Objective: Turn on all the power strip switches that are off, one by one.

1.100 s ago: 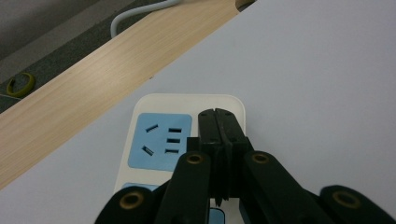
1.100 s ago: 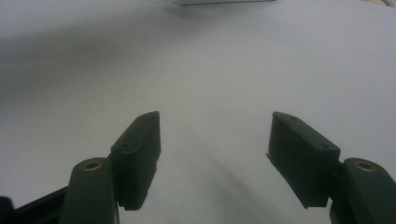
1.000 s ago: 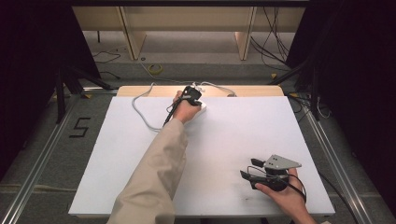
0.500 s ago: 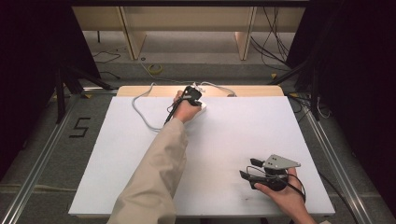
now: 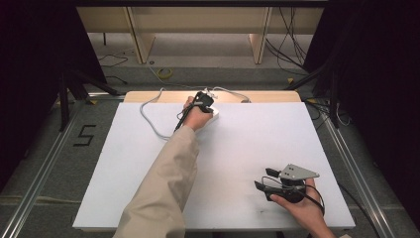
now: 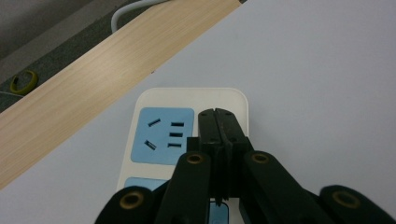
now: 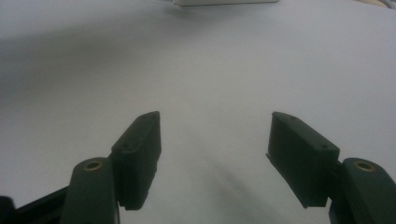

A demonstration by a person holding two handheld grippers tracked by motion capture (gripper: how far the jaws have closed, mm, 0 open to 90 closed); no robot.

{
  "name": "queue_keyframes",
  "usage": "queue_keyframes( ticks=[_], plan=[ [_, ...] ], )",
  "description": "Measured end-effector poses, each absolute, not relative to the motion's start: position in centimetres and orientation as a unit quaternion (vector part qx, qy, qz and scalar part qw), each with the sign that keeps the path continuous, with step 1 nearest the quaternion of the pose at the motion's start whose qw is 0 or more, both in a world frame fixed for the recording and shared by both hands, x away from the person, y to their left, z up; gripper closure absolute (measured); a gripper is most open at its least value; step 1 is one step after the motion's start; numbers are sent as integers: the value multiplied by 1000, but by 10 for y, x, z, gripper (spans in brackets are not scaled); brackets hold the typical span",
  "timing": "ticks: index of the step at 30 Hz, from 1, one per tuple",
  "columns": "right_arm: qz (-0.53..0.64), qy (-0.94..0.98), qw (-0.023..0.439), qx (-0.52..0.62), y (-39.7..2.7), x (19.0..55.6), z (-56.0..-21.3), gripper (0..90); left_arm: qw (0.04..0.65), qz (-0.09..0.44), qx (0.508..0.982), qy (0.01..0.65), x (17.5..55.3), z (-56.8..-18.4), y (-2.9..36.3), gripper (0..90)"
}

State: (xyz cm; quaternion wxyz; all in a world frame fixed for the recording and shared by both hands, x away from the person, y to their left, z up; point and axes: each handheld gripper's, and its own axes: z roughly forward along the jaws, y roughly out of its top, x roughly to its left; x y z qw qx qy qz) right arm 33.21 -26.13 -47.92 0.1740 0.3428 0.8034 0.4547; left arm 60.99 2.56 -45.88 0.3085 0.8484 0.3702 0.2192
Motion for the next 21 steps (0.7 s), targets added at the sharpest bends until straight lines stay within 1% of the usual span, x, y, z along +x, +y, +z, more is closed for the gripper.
queue_keyframes(
  ticks=[9,15,16,21],
  plan=[
    [454,804,177,341,-261,332,-479,355,308,226,846,371,609,-456,31,899],
    [455,804,176,341,-260,331,-479,354,325,232,838,372,605,-444,34,893],
    [455,804,176,341,-260,331,-479,354,330,230,835,375,604,-442,35,854],
    [454,804,177,340,-260,331,-478,354,328,231,836,374,599,-434,41,835]
  ],
)
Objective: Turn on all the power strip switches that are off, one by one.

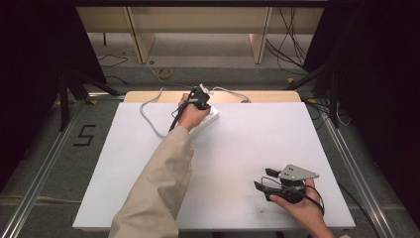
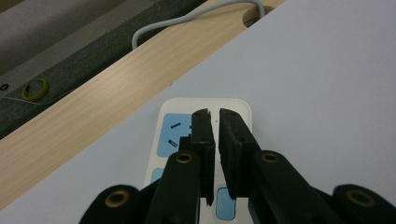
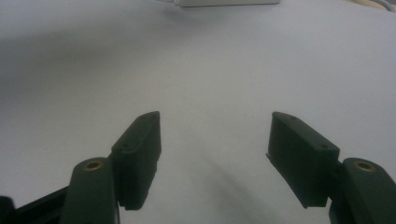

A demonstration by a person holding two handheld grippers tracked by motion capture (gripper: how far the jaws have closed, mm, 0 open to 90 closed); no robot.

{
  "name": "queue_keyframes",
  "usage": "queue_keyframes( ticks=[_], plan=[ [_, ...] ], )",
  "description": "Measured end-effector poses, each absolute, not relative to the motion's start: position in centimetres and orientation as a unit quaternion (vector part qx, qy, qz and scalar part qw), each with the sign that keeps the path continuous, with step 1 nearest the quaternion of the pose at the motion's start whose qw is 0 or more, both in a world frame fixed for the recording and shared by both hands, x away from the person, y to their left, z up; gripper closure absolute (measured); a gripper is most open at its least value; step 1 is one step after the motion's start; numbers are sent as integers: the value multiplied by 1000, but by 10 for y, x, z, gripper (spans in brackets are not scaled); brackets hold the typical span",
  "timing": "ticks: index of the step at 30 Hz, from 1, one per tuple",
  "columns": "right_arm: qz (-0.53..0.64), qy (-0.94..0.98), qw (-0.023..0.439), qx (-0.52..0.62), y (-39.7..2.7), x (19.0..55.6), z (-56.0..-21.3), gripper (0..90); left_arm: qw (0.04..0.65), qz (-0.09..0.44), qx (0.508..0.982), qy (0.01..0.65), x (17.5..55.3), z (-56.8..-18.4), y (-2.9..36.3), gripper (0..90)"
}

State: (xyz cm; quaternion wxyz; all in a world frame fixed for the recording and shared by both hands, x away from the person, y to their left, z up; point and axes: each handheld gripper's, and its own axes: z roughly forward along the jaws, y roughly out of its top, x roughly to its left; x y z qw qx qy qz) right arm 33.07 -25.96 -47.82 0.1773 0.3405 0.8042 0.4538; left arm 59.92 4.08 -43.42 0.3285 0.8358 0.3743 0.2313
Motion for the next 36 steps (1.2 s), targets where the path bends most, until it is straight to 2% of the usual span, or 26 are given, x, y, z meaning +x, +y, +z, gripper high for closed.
queue_keyframes(
  ticks=[14,17,27,36],
  plan=[
    [453,803,177,343,-259,331,-478,355,329,221,841,369,579,-420,58,642],
    [453,804,177,342,-259,331,-478,354,333,210,841,371,573,-416,61,562],
    [451,804,178,343,-260,331,-478,354,346,189,850,350,532,-413,75,397],
    [452,804,181,343,-258,331,-477,354,356,180,853,338,496,-409,88,336]
  ],
)
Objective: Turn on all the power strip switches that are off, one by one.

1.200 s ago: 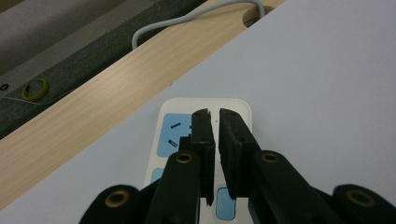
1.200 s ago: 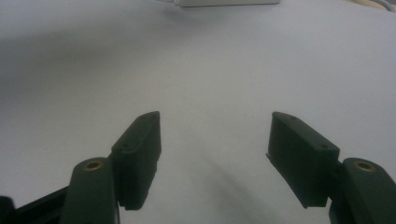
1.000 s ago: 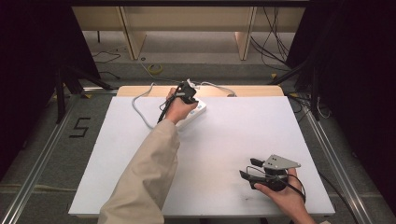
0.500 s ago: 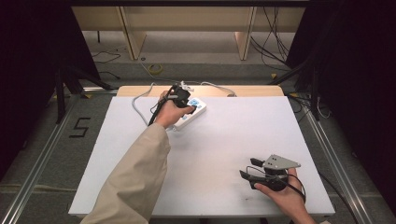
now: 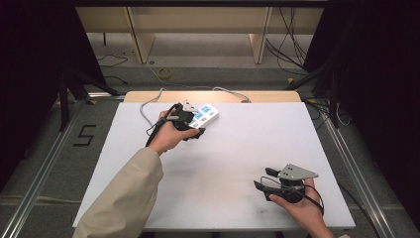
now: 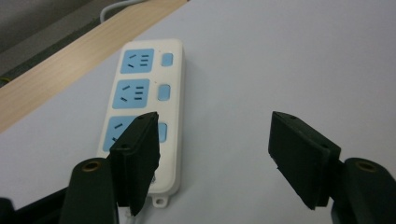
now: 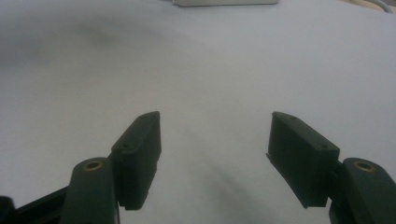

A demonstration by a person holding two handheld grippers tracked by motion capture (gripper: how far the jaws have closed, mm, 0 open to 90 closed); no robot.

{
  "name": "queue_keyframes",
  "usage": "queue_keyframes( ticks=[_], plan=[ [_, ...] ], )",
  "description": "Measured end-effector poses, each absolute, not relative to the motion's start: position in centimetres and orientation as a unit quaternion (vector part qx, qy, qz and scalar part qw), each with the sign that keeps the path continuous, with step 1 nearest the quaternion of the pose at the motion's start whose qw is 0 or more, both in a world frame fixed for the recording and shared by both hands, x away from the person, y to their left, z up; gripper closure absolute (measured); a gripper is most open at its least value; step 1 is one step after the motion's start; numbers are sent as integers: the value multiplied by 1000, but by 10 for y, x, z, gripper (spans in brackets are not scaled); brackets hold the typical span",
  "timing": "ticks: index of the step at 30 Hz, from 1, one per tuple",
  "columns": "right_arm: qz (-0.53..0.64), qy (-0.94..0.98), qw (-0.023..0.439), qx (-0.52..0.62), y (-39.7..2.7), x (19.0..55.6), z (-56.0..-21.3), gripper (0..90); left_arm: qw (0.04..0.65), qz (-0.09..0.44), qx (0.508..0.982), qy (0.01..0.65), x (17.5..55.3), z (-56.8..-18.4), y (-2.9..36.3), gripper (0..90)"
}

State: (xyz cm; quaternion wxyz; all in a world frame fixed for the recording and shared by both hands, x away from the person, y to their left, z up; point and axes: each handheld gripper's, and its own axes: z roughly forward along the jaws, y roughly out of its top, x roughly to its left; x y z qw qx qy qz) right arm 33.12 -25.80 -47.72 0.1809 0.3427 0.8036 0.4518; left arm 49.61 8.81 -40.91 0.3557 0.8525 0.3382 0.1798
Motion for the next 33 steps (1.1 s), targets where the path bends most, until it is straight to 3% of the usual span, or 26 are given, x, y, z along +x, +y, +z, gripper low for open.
queue_keyframes(
  ticks=[19,33],
  plan=[
    [444,807,179,346,-260,333,-478,347,376,204,852,302,428,-423,119,266],
    [441,810,176,345,-261,334,-478,343,396,200,839,315,387,-444,143,254]
  ],
)
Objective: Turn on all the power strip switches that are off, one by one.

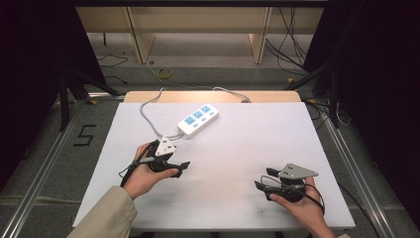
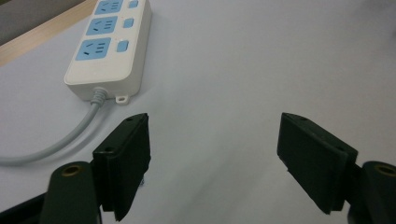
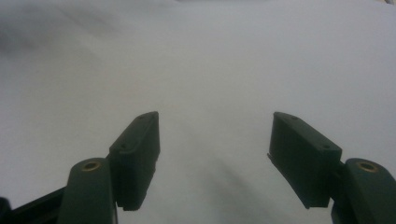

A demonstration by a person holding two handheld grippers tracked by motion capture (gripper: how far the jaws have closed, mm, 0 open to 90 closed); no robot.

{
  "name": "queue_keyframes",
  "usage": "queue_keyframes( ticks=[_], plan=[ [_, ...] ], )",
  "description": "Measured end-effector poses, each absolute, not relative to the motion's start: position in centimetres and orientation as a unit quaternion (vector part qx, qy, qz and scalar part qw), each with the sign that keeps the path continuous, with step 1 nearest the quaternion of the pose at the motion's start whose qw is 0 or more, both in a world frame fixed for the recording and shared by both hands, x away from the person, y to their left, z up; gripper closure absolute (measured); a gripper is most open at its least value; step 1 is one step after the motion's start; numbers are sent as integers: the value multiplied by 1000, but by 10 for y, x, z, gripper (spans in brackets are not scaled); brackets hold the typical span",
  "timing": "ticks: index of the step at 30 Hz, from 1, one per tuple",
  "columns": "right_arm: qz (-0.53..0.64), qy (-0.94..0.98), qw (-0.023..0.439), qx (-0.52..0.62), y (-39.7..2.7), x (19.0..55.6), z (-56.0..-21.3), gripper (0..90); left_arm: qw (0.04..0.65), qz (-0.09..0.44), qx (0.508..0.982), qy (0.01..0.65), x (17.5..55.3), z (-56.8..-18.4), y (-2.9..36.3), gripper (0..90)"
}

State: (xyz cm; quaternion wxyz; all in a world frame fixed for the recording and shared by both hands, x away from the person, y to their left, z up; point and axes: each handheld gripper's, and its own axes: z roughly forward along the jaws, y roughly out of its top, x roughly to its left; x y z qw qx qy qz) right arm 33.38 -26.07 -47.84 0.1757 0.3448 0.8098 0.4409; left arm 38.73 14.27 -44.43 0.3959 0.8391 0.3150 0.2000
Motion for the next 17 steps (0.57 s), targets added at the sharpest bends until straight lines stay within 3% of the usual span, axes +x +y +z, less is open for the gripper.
queue_keyframes(
  ticks=[17],
  plan=[
    [439,812,172,344,-261,333,-479,342,390,207,836,325,352,-473,146,239]
  ],
)
